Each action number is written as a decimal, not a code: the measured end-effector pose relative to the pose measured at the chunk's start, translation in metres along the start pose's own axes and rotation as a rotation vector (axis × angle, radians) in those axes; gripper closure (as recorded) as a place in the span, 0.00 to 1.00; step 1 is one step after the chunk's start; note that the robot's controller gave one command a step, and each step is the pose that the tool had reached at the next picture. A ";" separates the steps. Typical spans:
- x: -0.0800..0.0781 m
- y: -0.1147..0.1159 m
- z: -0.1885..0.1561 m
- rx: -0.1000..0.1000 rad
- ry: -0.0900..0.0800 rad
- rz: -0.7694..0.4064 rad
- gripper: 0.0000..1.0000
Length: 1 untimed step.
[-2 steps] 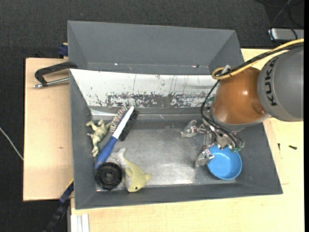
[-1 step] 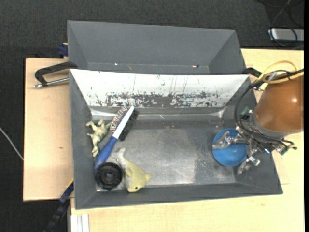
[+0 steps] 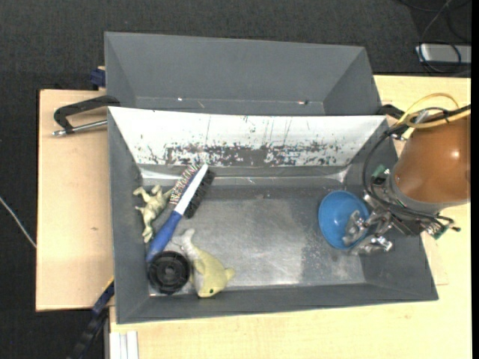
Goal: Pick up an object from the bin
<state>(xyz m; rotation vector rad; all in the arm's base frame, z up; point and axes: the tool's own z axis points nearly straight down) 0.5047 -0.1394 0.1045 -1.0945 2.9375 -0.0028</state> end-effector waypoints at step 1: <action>-0.048 0.017 -0.235 0.007 -0.005 -0.108 1.00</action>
Offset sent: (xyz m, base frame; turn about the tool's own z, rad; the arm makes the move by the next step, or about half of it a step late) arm 0.0209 0.0422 0.2286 -0.1096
